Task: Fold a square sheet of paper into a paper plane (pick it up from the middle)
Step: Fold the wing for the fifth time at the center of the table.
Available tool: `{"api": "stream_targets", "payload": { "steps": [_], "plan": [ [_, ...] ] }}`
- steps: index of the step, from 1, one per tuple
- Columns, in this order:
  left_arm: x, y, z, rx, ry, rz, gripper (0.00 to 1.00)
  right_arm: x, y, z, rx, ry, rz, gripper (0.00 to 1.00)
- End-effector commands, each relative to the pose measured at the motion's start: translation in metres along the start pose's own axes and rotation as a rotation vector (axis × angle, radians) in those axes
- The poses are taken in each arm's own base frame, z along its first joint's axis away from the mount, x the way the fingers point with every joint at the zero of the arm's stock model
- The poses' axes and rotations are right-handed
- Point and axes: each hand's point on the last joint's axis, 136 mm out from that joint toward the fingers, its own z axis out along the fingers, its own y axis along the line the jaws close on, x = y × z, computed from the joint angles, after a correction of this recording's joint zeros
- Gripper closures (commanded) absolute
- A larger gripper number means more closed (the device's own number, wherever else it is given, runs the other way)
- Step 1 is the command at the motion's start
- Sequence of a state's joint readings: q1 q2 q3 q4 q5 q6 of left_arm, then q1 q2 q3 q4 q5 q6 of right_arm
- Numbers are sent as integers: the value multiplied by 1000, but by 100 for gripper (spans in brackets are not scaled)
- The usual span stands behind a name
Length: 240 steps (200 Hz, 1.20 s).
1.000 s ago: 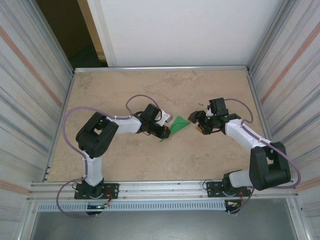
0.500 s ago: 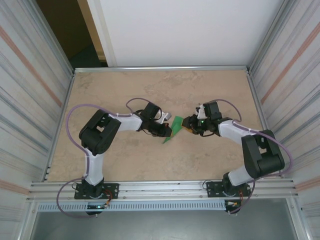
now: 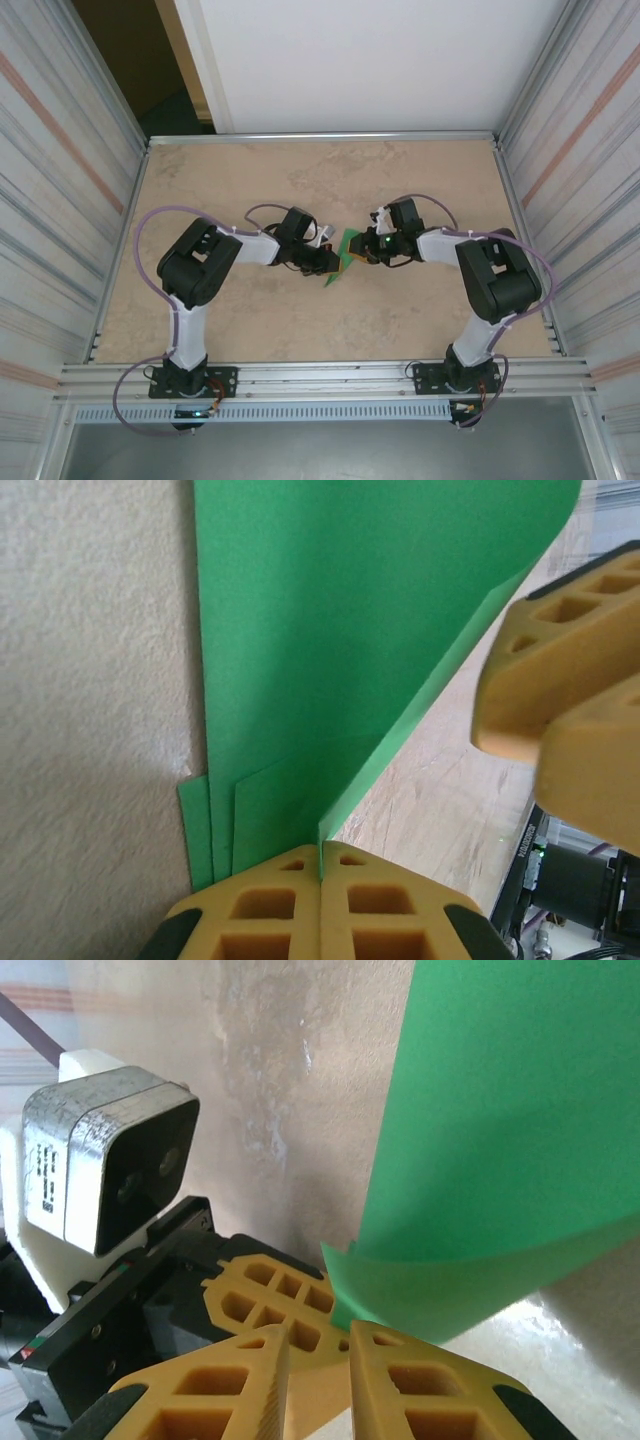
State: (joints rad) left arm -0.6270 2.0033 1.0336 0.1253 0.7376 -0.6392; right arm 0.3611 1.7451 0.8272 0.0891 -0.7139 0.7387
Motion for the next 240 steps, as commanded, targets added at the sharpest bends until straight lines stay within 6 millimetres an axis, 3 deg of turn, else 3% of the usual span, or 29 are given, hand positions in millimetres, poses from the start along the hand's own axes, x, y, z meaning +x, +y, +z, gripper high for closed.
{"api": "stream_targets", "payload": {
  "steps": [1, 58, 121, 190, 216, 240],
  "plan": [
    [8, 16, 4, -8, 24, -68, 100, -4, 8, 9, -34, 29, -57, 79],
    [10, 23, 3, -6, 18, -83, 100, -7, -1, 21, -23, 53, -59, 79],
    [18, 37, 5, -43, 26, -75, 91, -8, -1, 28, -42, 75, -57, 79],
    [23, 50, 9, -76, 34, -80, 91, -10, -4, 33, -34, 87, -45, 78],
    [25, 53, 8, -82, 33, -81, 95, -13, 4, 29, -44, 81, -55, 78],
    [21, 51, 5, -50, 20, -106, 96, -14, 23, 14, -73, 54, -91, 76]
  ]
}}
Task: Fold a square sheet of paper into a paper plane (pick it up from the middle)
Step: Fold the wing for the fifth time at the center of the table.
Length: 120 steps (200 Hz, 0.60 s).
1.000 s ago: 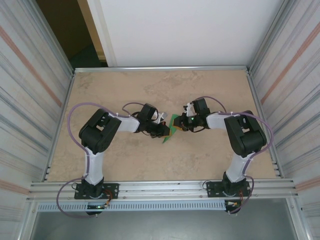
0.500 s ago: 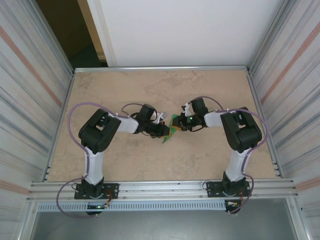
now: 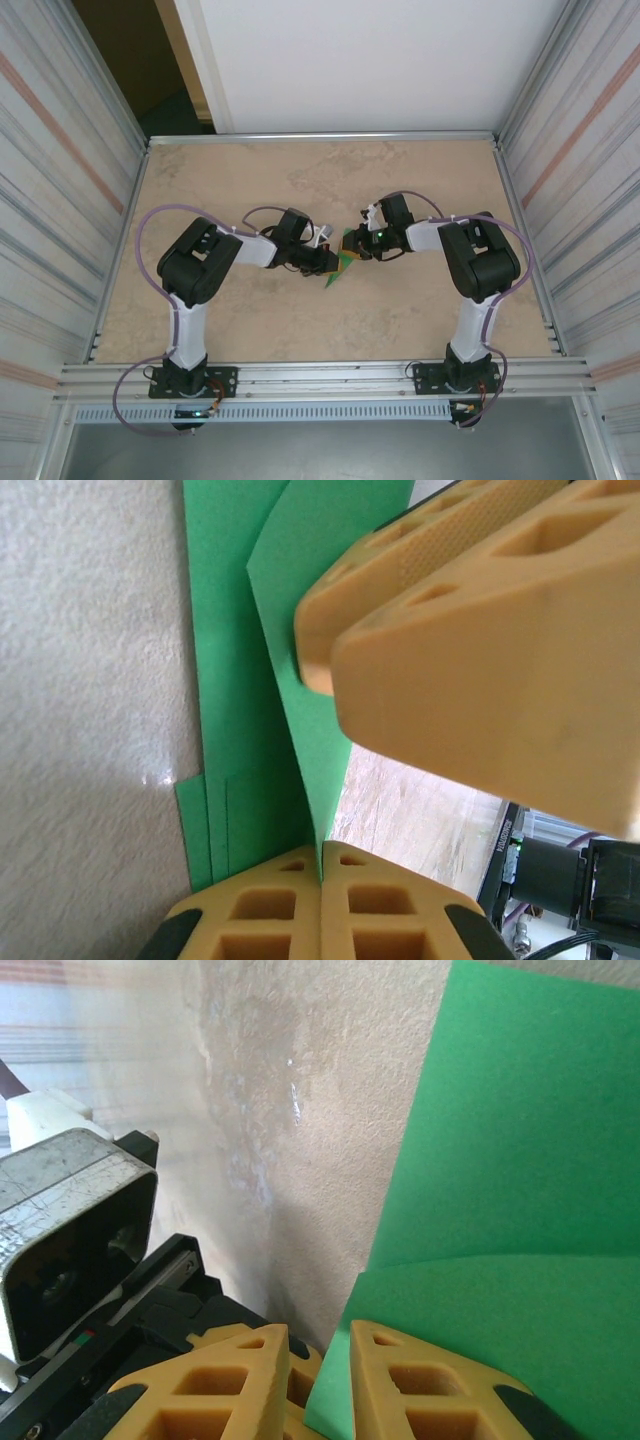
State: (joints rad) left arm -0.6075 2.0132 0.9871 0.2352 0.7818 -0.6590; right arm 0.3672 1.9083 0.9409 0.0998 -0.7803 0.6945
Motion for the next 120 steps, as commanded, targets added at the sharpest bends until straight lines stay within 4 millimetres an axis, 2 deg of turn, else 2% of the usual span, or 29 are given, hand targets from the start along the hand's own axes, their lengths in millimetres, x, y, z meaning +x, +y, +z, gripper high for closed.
{"api": "stream_targets", "payload": {
  "steps": [1, 16, 40, 79, 120],
  "plan": [
    [23, 48, 3, -104, 36, -113, 96, -2, 29, -15, -40, -17, -74, 76],
    [20, 47, 0, -83, 28, -144, 97, 2, 34, -26, -40, -42, -94, 75],
    [19, 43, -1, -72, 27, -162, 98, 13, 28, -34, -20, -68, -103, 75],
    [17, 46, 0, -77, 24, -178, 99, 31, 6, -22, 4, -27, -57, 81],
    [19, 50, 0, -84, 23, -194, 100, 22, 6, -13, -15, -20, -52, 83]
  ]
}}
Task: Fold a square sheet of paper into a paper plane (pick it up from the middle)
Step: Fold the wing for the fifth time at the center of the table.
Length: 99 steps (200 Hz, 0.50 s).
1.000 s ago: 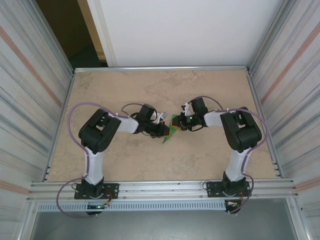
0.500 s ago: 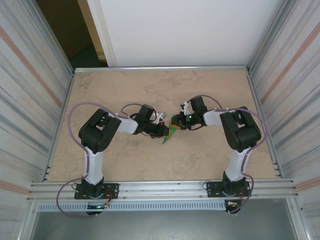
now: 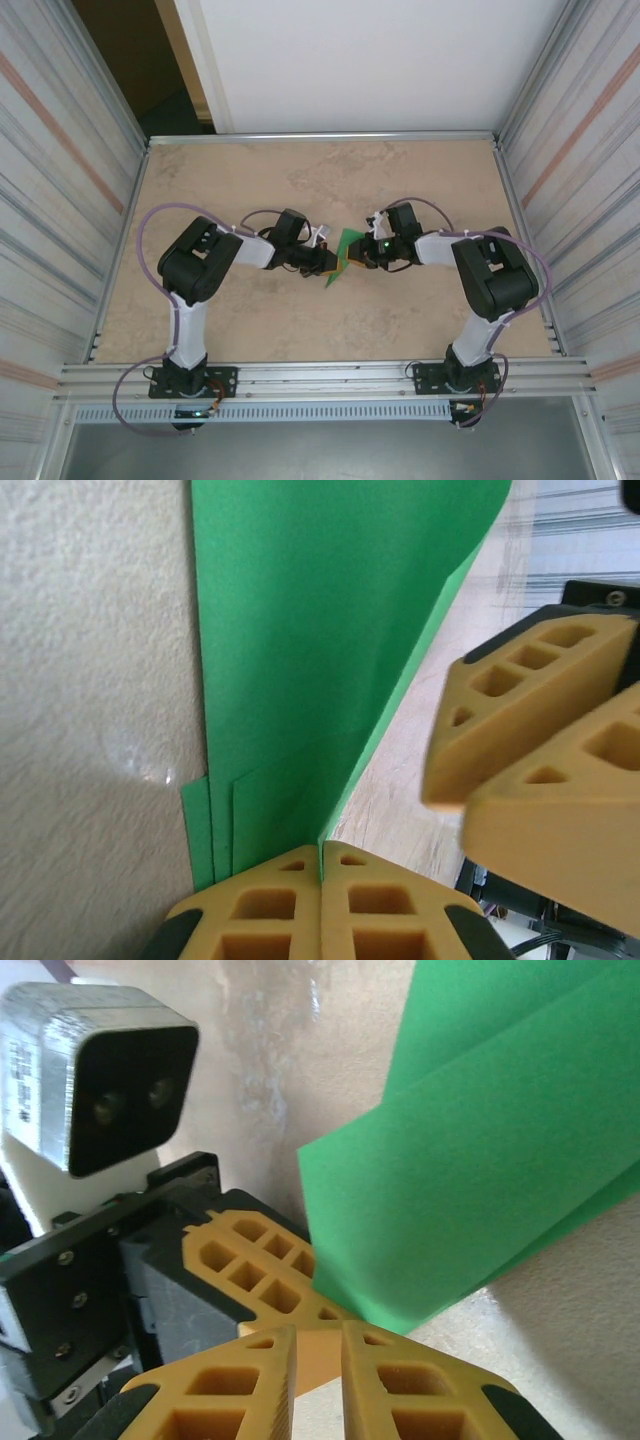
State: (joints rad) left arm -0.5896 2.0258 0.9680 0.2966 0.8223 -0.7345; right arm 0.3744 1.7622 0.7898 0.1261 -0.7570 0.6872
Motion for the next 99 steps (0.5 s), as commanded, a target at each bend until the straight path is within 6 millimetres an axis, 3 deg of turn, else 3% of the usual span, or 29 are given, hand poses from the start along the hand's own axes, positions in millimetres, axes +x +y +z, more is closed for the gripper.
{"api": "stream_targets", "payload": {
  "steps": [1, 99],
  "plan": [
    [18, 50, 0, -127, 22, -132, 100, -7, 5, 7, -23, 0, -26, 83],
    [17, 53, 0, -126, 19, -140, 98, -16, -1, 22, -2, 29, -32, 83]
  ]
}}
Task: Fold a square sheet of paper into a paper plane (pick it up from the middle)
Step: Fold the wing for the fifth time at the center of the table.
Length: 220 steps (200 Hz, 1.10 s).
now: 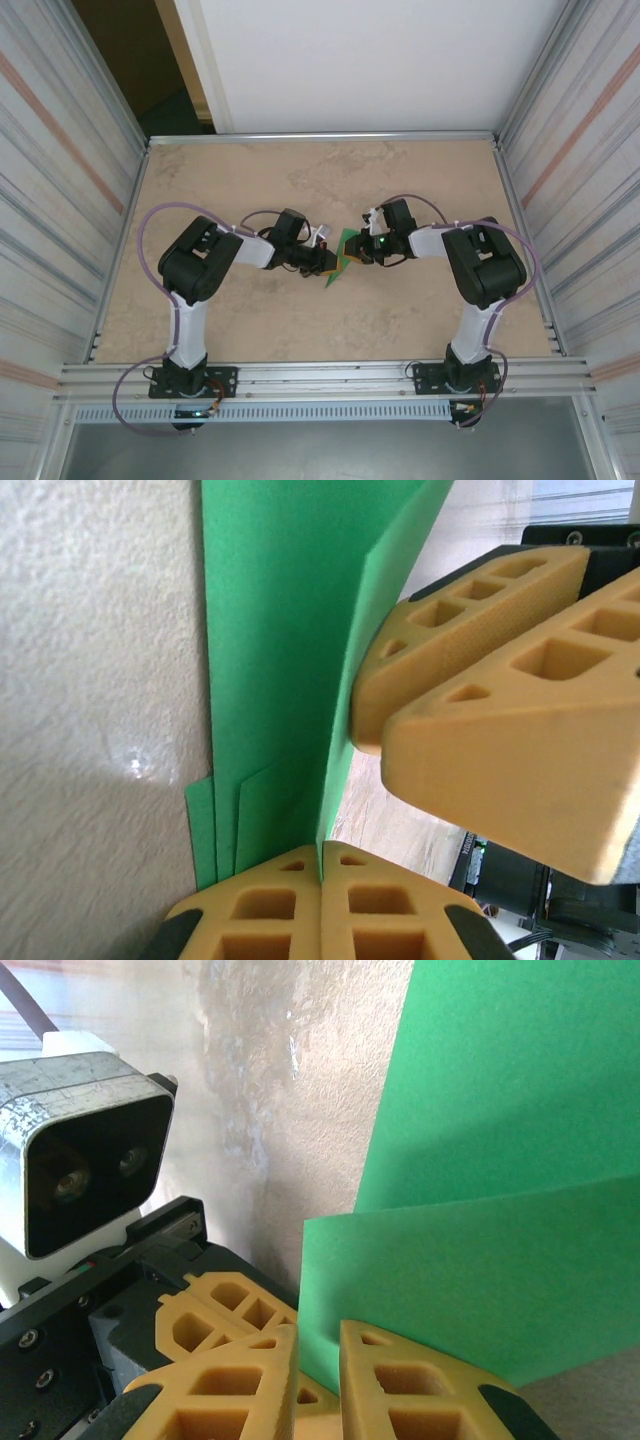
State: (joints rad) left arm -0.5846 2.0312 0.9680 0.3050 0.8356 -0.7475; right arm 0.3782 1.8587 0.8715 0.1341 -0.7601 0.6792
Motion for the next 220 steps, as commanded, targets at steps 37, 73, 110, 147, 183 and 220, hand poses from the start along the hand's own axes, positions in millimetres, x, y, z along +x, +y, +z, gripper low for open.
{"api": "stream_targets", "payload": {
  "steps": [37, 73, 110, 147, 183, 220],
  "plan": [
    [19, 54, 0, -134, 17, -126, 95, 1, -3, 12, 6, 36, -20, 82],
    [20, 55, 0, -135, 16, -127, 94, 1, -6, 14, 26, 39, -10, 82],
    [19, 55, -1, -135, 13, -124, 94, 2, -14, 15, 59, 43, 7, 82],
    [19, 55, -2, -143, 11, -112, 92, 2, -14, 15, 73, 49, 14, 81],
    [22, 60, -6, -190, 21, -92, 89, 0, -6, 12, 83, 48, -1, 81],
    [28, 72, -6, -233, 37, -85, 92, -2, 8, 10, 63, 53, -22, 80]
  ]
}}
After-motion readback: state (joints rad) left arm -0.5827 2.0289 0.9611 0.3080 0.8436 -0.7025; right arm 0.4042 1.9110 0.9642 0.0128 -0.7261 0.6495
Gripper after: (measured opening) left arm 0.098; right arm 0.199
